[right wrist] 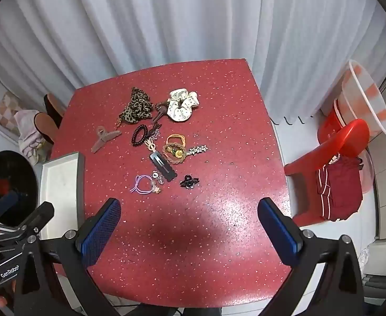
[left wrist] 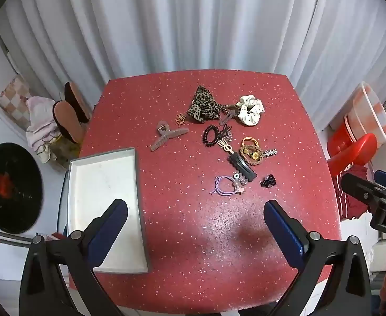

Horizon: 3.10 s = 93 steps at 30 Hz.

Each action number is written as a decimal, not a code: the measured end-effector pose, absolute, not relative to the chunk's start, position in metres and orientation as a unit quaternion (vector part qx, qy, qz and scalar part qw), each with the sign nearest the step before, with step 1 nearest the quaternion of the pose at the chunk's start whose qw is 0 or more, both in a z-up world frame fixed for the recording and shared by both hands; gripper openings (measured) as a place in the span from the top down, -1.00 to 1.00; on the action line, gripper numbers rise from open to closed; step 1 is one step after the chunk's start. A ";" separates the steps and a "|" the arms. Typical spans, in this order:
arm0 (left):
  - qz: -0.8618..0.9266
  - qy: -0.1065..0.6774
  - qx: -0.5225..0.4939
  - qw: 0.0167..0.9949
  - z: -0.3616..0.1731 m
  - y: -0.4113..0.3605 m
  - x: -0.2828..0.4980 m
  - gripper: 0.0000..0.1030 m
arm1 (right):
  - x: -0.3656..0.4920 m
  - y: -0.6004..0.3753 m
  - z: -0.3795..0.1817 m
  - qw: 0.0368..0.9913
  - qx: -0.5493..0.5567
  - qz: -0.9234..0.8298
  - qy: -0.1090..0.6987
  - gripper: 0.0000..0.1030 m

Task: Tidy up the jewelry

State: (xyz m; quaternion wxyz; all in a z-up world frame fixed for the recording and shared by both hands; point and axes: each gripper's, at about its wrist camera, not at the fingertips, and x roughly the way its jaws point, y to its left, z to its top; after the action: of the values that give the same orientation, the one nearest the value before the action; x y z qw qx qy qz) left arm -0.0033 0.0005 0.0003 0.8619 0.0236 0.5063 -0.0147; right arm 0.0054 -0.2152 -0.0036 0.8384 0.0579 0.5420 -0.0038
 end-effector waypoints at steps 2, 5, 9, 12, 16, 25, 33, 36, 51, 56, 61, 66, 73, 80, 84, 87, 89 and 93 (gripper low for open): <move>-0.026 0.519 0.021 0.854 0.000 0.001 -0.002 -1.00 | 0.006 -0.214 -0.003 0.839 0.058 -0.003 0.541 -1.00; -0.017 0.530 0.019 0.848 0.002 0.002 0.003 -1.00 | 0.006 -0.212 -0.001 0.841 0.056 -0.001 0.539 -1.00; -0.012 0.527 0.018 0.850 0.003 0.002 0.000 -1.00 | 0.002 -0.211 -0.002 0.842 0.055 -0.003 0.537 -1.00; -0.010 0.530 0.016 0.848 0.003 0.003 -0.002 -1.00 | 0.007 -0.209 0.002 0.837 0.051 0.000 0.545 -1.00; -0.005 0.532 0.019 0.846 0.002 0.001 -0.005 -1.00 | 0.005 -0.208 0.003 0.836 0.052 0.000 0.547 -1.00; -0.001 0.542 0.019 0.840 -0.001 0.001 -0.004 -1.00 | 0.004 -0.207 0.001 0.832 0.049 0.008 0.552 -1.00; -0.002 0.542 0.019 0.840 -0.002 0.001 -0.005 -1.00 | 0.003 -0.204 0.002 0.833 0.046 0.011 0.552 -1.00; -0.001 0.542 0.019 0.840 -0.002 0.002 -0.005 -1.00 | 0.003 -0.204 0.002 0.833 0.046 0.012 0.552 -1.00; 0.000 0.542 0.020 0.840 -0.006 0.004 -0.013 -1.00 | 0.002 -0.201 0.001 0.832 0.044 0.015 0.553 -1.00; 0.000 0.543 0.020 0.840 -0.006 0.005 -0.012 -1.00 | 0.002 -0.201 0.001 0.832 0.045 0.015 0.553 -1.00; 0.001 0.544 0.020 0.839 -0.006 0.006 -0.013 -1.00 | 0.002 -0.201 0.001 0.832 0.044 0.015 0.553 -1.00; 0.002 0.547 0.021 0.837 -0.007 0.006 -0.010 -1.00 | 0.000 -0.198 -0.002 0.831 0.044 0.016 0.555 -1.00; 0.003 0.549 0.022 0.835 -0.008 0.005 -0.008 -1.00 | 0.000 -0.198 -0.002 0.831 0.043 0.016 0.554 -1.00; 0.004 0.551 0.022 0.834 -0.008 0.006 -0.007 -1.00 | 0.001 -0.197 -0.003 0.830 0.043 0.017 0.555 -1.00; 0.004 0.551 0.022 0.834 -0.008 0.006 -0.008 -1.00 | 0.001 -0.195 -0.006 0.830 0.041 0.019 0.556 -1.00; 0.005 0.552 0.022 0.834 -0.010 0.006 -0.008 -1.00 | 0.002 -0.196 -0.006 0.829 0.042 0.019 0.558 -1.00; 0.006 0.553 0.022 0.833 -0.010 0.007 -0.007 -1.00 | 0.002 -0.197 -0.005 0.829 0.043 0.019 0.558 -1.00; 0.007 0.553 0.023 0.833 -0.010 0.007 -0.007 -1.00 | 0.002 -0.198 -0.005 0.828 0.043 0.019 0.559 -1.00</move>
State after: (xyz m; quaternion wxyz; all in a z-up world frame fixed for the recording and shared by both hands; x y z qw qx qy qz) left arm -0.0073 0.0065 -0.0099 0.8326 0.0229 0.5534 0.0065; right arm 0.0016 -0.1978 -0.0054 0.8278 0.0435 0.5590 0.0195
